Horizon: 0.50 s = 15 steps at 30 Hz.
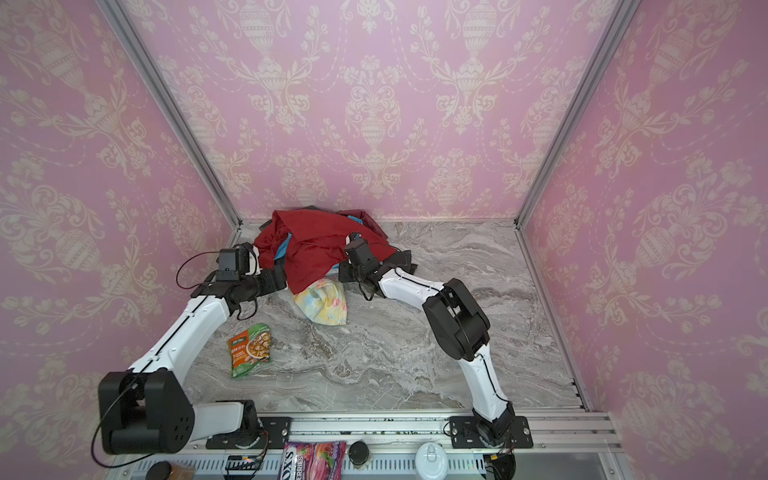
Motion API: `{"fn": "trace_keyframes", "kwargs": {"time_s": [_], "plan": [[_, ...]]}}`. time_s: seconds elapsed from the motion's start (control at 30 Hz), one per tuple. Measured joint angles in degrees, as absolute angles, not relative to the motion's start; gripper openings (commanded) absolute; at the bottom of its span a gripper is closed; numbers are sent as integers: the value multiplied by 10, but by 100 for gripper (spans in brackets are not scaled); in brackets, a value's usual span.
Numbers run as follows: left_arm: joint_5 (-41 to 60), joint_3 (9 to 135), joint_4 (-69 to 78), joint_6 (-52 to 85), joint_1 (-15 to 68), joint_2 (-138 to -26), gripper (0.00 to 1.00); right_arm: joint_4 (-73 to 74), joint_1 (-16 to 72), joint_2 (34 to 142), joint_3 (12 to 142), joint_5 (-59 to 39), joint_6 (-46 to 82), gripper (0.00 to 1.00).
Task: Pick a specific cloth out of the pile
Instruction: 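Grasp the turquoise shirt in the pile with the right gripper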
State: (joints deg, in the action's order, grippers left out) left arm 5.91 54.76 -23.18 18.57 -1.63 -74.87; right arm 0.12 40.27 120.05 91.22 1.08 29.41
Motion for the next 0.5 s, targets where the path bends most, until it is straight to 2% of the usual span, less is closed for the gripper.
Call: {"fn": "trace_keyframes", "kwargs": {"time_s": [0.2, 0.5], "plan": [[59, 545, -229, 185, -16, -749, 94, -13, 407, 1137, 925, 6, 282, 0], [59, 540, -227, 185, -12, -745, 95, -70, 407, 1134, 1013, -23, 238, 0]]}}
